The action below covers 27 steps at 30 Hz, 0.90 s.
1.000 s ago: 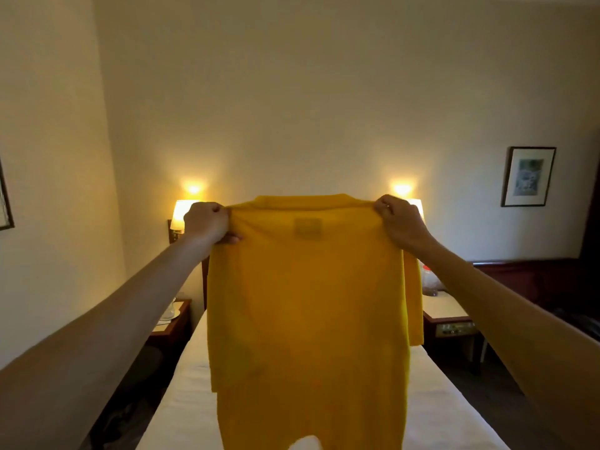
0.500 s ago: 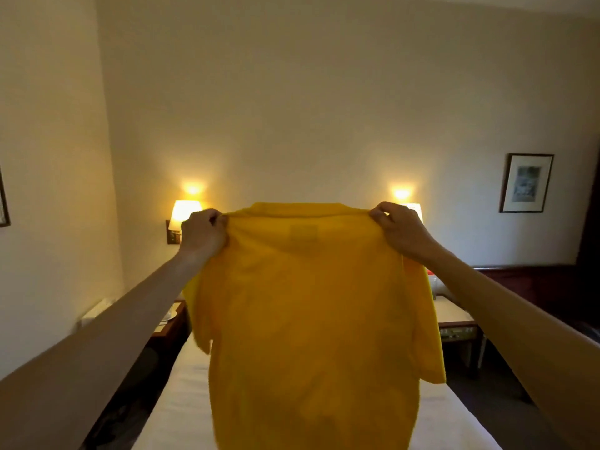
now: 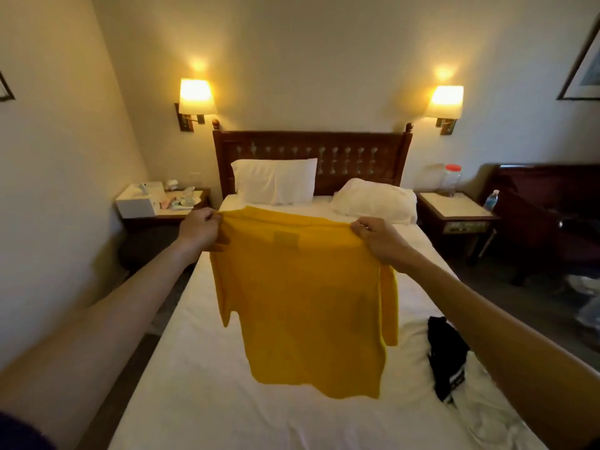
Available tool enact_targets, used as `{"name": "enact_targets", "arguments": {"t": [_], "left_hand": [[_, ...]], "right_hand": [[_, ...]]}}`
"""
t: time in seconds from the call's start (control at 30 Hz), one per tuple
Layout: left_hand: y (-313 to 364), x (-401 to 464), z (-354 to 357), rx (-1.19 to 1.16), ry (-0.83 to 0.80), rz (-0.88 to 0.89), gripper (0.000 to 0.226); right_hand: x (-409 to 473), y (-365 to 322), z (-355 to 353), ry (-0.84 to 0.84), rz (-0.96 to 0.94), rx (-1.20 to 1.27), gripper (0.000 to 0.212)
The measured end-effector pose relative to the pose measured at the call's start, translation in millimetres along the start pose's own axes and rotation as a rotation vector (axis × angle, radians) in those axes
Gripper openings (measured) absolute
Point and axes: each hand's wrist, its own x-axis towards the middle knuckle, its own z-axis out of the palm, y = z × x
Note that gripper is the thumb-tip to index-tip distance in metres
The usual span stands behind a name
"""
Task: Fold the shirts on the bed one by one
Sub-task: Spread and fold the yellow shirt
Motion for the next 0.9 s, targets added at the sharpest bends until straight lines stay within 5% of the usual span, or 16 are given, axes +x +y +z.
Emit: {"name": "enact_targets", "arguments": {"t": [0.27,0.43,0.63,0.9], "left_hand": [[18,20,-54,0.236,0.460,0.118,0.034],[92,45,-33,0.225,0.554,0.300,0.026],[88,84,112,0.268,0.171,0.286,0.029],[-63,109,439,0.315,-0.181,0.134,0.025]], "right_hand": [[-49,-59,78,-0.237,0.022,0.584,0.033],[-56,-66,91,-0.443,0.036,1.008,0.042],[-47,39,103,-0.237,0.317,1.091,0.031],[-65,318,134,0.013,0.802,0.869,0.026]]}}
